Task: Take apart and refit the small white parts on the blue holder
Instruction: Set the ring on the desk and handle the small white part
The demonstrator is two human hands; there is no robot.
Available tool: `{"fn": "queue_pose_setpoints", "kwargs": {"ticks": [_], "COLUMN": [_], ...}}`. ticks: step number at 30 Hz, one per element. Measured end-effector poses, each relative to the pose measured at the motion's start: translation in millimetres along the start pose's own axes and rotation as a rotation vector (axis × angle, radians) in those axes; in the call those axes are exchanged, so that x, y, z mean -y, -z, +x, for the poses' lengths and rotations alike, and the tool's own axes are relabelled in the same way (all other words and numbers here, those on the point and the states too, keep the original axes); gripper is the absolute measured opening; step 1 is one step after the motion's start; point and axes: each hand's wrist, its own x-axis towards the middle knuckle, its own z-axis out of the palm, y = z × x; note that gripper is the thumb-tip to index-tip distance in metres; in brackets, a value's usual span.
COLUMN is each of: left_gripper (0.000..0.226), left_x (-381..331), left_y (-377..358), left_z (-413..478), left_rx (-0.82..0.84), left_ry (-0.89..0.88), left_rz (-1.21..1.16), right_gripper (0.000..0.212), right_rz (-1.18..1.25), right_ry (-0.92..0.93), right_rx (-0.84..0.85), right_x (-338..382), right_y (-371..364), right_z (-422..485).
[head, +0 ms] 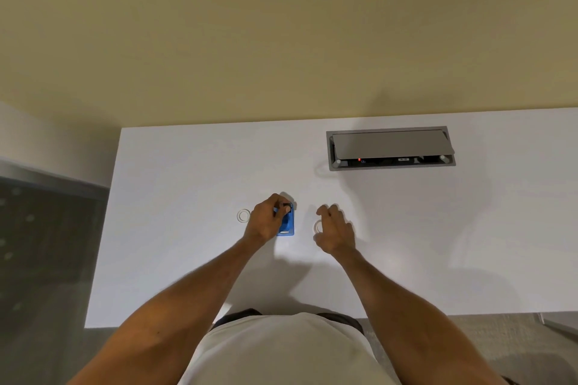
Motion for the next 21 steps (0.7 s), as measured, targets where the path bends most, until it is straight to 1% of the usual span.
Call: {"fn": "queue_pose_setpoints", "kwargs": {"ticks": [3, 7, 9, 13, 15, 19, 21], "left_gripper": [0.002, 0.001, 0.007, 0.016, 0.016, 0.013, 0.008], "left_x": [1.9, 7.6, 10.4, 11.4, 10.6, 8.5, 5.6], "left_y": [0.8, 3.4, 4.6, 8.6, 9.7, 8.3, 7.5], "left_z": [-2.3, -5.5, -5.7, -6.5, -5.6, -5.5, -7.7], "left_rx": [0.024, 0.034, 0.026, 0.020, 0.015, 0.006, 0.003], "left_ry": [-0.011, 0.028, 0.032, 0.037, 0.035, 0.010, -0.013], "left_rz": [-0.001, 0.005, 0.004, -0.005, -0.008, -0.034, -0.054], "right_gripper": [0.073, 0.075, 0.074, 0.065, 0.060, 0.046, 0.043], "right_rz": [-0.080, -0.148, -0.155, -0.108, -0.038, 0.254, 0.332], "right_ry": [0.022, 0.015, 0.009, 0.008, 0.008, 0.036, 0.068], "right_rx": [-0.046, -0.122, -0.146, -0.143, -0.137, -0.074, -0.072], "right_x": [-1.4, 2.0, 4.0, 5.7, 3.8, 2.6, 5.1], "right_y": [-7.6, -15.7, -17.7, -13.0, -8.1, 5.1, 12.5], "right_z": [-0.5, -3.0, -3.5, -5.9, -6.4, -6.8, -5.6]}}
